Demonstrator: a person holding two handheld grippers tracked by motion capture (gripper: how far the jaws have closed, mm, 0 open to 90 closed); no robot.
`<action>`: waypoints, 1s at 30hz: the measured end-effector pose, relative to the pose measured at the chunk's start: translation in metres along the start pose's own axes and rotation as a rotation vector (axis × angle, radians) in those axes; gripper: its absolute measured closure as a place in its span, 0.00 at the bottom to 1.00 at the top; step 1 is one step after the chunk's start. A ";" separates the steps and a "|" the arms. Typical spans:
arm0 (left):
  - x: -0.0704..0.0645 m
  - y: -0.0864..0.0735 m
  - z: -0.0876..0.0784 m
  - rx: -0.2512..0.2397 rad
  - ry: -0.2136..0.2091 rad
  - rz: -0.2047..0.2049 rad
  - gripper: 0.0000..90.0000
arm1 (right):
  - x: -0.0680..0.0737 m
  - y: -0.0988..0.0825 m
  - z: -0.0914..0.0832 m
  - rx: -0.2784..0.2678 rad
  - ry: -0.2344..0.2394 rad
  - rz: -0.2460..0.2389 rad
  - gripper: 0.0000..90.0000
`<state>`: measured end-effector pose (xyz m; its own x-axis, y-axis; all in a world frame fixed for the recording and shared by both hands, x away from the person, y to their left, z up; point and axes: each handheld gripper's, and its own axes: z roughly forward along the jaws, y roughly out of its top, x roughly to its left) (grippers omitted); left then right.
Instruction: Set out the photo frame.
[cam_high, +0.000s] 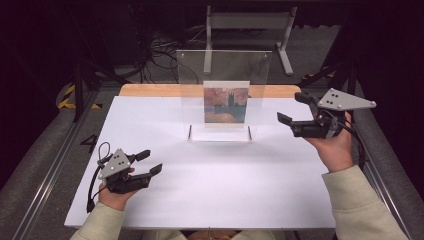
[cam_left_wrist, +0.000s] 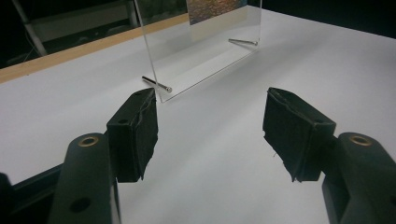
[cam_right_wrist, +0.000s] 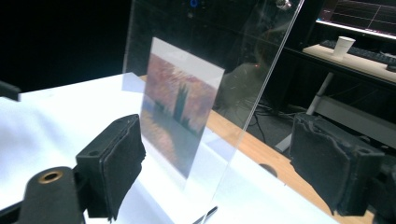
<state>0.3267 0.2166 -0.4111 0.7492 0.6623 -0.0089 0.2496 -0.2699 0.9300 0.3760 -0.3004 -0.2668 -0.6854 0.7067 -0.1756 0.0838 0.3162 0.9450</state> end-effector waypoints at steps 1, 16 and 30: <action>0.000 0.000 0.000 0.000 -0.001 0.001 0.40 | 0.002 -0.003 -0.004 -0.002 0.002 0.002 0.18; 0.000 -0.003 -0.003 0.006 -0.003 -0.005 0.38 | 0.031 -0.067 -0.033 0.004 0.067 0.045 0.15; 0.002 -0.006 -0.001 0.006 -0.010 -0.009 0.36 | 0.043 -0.133 -0.018 0.039 0.091 0.107 0.14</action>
<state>0.3266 0.2202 -0.4168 0.7529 0.6579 -0.0204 0.2598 -0.2686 0.9275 0.3218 -0.3235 -0.3950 -0.7339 0.6776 -0.0473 0.1868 0.2682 0.9451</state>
